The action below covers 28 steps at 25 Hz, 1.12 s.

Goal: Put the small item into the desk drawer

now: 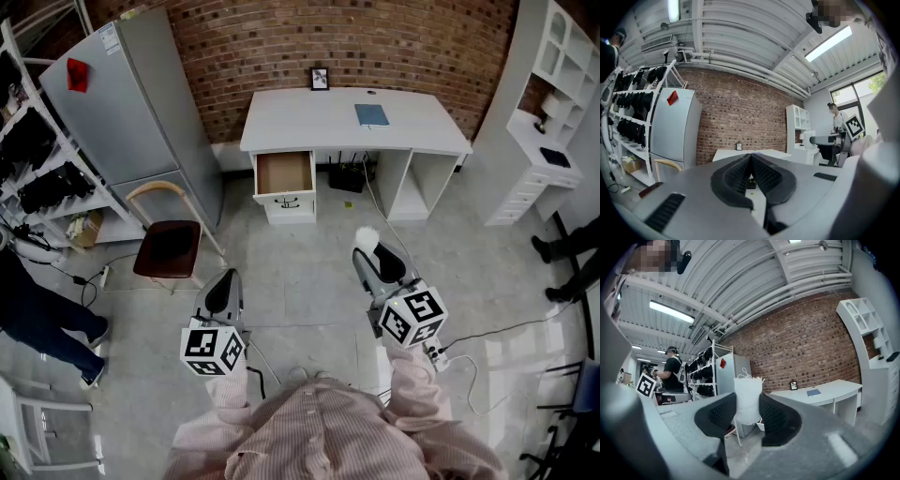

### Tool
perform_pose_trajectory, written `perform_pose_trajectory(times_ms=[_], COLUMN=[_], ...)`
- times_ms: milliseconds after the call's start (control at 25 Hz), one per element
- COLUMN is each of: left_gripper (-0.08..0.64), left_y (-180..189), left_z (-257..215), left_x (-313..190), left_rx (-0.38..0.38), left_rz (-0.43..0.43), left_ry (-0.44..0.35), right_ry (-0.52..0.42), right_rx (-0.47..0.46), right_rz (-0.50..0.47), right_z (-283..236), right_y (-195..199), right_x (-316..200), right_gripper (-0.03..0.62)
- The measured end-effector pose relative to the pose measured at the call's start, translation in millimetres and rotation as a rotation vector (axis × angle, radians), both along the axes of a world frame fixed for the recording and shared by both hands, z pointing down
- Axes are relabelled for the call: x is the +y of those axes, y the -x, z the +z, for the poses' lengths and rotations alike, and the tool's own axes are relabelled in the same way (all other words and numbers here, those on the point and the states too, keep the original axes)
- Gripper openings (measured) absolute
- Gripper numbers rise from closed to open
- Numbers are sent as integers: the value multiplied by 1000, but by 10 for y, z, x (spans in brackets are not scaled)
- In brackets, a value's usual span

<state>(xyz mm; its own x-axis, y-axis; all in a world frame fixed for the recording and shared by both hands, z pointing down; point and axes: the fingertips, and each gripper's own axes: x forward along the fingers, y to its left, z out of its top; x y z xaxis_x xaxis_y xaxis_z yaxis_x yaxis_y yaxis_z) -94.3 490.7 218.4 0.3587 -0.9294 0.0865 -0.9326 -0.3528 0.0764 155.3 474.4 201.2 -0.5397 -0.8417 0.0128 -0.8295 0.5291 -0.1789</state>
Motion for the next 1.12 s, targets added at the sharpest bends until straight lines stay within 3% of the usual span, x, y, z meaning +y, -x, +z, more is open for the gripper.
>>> perform_pose_trajectory(times_ms=[640, 880, 1120], left_gripper=[-2, -2, -2], left_y=[-67, 55, 221], left_z=[155, 221, 304], left_x=[162, -89, -679], left_rx=[45, 51, 64], left_rz=[-32, -58, -60], left_ry=[28, 35, 44], right_ry=[-3, 3, 15], right_rx=[-21, -19, -25], right_rz=[15, 5, -3], right_z=[109, 153, 239], right_y=[-187, -96, 57], right_x=[29, -257, -822], right_gripper=[158, 158, 158])
